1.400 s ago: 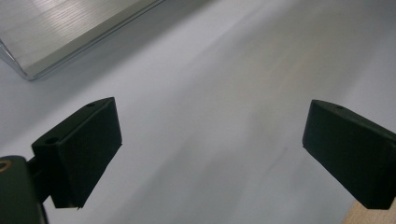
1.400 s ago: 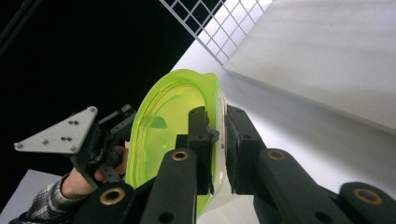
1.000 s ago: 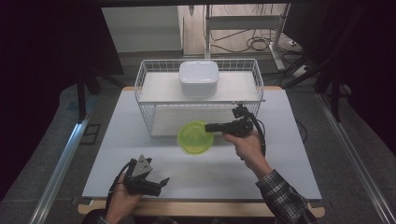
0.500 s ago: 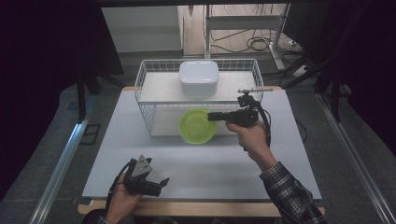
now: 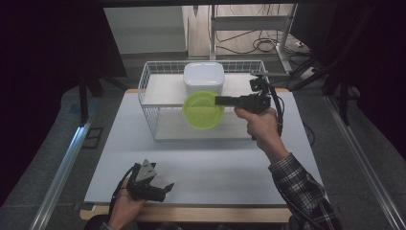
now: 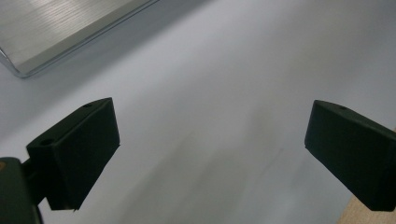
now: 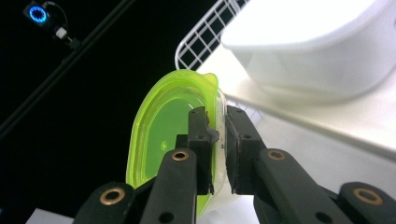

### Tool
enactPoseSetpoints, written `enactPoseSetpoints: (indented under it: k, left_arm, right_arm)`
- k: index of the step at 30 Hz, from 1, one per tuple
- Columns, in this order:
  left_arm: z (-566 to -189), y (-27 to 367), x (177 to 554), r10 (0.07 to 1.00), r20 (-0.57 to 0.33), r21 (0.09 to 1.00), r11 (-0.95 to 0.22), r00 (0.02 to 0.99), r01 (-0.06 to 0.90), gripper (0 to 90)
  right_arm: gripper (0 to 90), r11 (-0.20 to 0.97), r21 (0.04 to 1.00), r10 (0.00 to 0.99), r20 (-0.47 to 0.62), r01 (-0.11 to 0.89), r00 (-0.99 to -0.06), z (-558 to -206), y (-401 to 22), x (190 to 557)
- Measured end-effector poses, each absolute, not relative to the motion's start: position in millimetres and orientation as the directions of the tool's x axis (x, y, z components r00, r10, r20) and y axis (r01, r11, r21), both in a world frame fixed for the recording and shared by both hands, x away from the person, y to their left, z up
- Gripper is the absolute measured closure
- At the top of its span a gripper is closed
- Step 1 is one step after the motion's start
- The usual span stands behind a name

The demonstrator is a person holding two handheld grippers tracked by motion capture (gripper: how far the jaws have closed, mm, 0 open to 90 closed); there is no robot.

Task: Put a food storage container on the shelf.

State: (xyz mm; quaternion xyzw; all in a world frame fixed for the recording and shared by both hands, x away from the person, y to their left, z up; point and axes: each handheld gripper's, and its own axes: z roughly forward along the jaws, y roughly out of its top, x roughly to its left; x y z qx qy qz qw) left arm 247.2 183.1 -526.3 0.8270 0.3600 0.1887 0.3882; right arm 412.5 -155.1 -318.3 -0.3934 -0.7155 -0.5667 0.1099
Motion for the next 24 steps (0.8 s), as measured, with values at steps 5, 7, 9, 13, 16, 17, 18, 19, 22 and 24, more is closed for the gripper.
enactPoseSetpoints:
  k: [5, 7, 9, 13, 16, 17, 18, 19, 22, 24]
  left_arm:
    - [-526.5, 182.2, 247.1, 0.739, 0.031, 0.775, -0.443, 0.673, 0.45, 2.8]
    - [-526.6, 181.5, 246.9, 0.737, 0.032, 0.773, -0.446, 0.675, 0.451, 2.8]
    - [-526.4, 181.5, 247.0, 0.736, 0.033, 0.77, -0.45, 0.677, 0.452, 2.8]
    - [-526.5, 181.6, 246.9, 0.736, 0.028, 0.769, -0.448, 0.677, 0.455, 2.8]
    - [-526.6, 181.4, 246.9, 0.735, 0.027, 0.768, -0.45, 0.678, 0.457, 2.9]
    - [-526.6, 181.2, 246.9, 0.735, 0.027, 0.767, -0.45, 0.677, 0.457, 2.8]
    - [-526.6, 181.3, 247.1, 0.733, 0.03, 0.766, -0.453, 0.679, 0.455, 2.9]
    - [-526.7, 181.1, 247.1, 0.733, 0.031, 0.766, -0.454, 0.679, 0.455, 2.8]
    - [-526.8, 180.9, 247.1, 0.732, 0.031, 0.765, -0.456, 0.681, 0.454, 2.9]
    - [-526.8, 180.9, 247.1, 0.731, 0.03, 0.766, -0.455, 0.681, 0.455, 2.9]
  right_arm:
    - [81.6, 0.011, 0.736, 0.443, 0.603, 0.677, -0.663, -302.5, -151.9, 417.8]
    - [81.6, -0.008, 0.74, 0.444, 0.606, 0.673, -0.66, -295.7, -150.1, 420.5]
    - [81.6, -0.025, 0.747, 0.448, 0.603, 0.665, -0.66, -289.7, -148.0, 422.8]
    - [81.6, -0.063, 0.759, 0.472, 0.595, 0.648, -0.651, -278.1, -145.2, 428.5]
    - [81.6, -0.097, 0.76, 0.495, 0.597, 0.643, -0.631, -271.0, -144.2, 434.9]
    - [81.6, -0.112, 0.758, 0.503, 0.6, 0.642, -0.622, -269.1, -143.9, 437.2]
    - [81.6, -0.125, 0.756, 0.51, 0.604, 0.642, -0.612, -267.6, -143.7, 439.8]
    - [81.6, -0.141, 0.753, 0.514, 0.611, 0.643, -0.602, -266.3, -143.3, 442.4]
    - [81.5, -0.178, 0.746, 0.53, 0.622, 0.641, -0.577, -263.3, -141.3, 449.6]
    - [81.6, -0.198, 0.743, 0.544, 0.625, 0.639, -0.559, -261.7, -139.5, 454.0]
